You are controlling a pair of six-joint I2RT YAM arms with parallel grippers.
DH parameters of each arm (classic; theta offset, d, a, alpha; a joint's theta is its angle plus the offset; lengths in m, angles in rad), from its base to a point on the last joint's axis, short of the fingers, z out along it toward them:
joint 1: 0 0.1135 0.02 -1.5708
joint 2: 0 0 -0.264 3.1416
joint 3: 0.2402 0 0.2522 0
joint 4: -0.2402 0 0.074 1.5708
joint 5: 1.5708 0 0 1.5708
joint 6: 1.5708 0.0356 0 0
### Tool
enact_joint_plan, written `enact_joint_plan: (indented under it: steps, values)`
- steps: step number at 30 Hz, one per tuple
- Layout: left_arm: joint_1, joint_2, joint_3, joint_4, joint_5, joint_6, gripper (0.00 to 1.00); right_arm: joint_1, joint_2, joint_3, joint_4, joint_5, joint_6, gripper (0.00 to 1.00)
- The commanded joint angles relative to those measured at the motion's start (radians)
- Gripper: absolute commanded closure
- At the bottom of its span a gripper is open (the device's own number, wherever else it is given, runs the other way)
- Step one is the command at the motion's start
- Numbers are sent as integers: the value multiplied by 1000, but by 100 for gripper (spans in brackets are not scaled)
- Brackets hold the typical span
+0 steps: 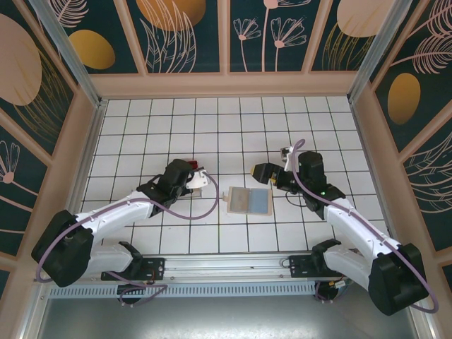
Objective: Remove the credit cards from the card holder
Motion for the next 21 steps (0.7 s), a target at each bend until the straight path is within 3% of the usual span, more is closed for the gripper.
enact_joint_plan:
  steps: [1,2,4,5,15,21]
  values:
    - [11,5,-18,46,-10,8,99,-7,-21,-19,30,11,5,1]
    - [11,5,-22,53,-11,10,97,-7,-19,-20,33,11,6,1]
    - [13,6,-30,70,-14,6,80,-8,-19,-21,37,10,9,1]
    - [13,7,-33,77,-15,5,77,-8,-18,-21,37,8,9,1]
    - [44,-3,-24,119,-27,-20,60,-10,-16,-28,46,4,15,1]
    - [58,-4,6,150,-36,-85,40,-12,-7,-27,55,-1,18,1]
